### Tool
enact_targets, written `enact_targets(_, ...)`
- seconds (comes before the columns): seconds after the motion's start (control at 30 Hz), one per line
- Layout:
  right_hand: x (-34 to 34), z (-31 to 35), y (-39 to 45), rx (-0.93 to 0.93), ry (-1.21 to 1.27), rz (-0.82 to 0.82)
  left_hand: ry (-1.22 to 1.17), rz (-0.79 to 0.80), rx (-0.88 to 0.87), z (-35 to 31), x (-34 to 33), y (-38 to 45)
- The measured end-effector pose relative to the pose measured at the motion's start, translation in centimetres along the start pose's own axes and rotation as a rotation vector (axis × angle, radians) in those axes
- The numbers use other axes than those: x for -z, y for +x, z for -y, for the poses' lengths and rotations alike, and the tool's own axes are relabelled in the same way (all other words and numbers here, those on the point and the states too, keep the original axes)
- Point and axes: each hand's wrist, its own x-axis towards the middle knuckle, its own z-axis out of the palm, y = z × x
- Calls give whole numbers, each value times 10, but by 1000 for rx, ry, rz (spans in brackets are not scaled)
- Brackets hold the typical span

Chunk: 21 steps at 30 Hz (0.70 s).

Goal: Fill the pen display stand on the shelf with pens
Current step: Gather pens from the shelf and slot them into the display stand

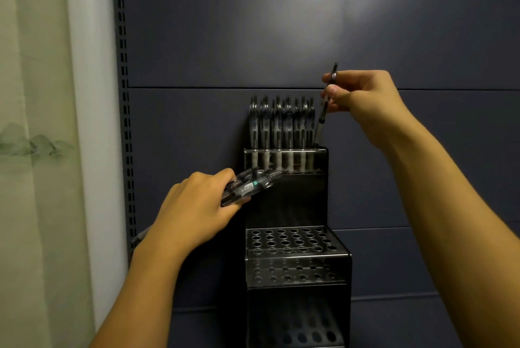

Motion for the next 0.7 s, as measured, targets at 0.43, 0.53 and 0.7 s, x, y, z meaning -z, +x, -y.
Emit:
enact_targets(0.43,-9,-6,-5,-86,-87,93,0,5,-2,0,-2,0)
enact_targets(0.53,-11,-7,-6,-87,-112,88,-9,8,2,0,-2,1)
enact_targets(0.7,-12,-8,-5,-118,-161,61,-30,20,10,-1,-3,1)
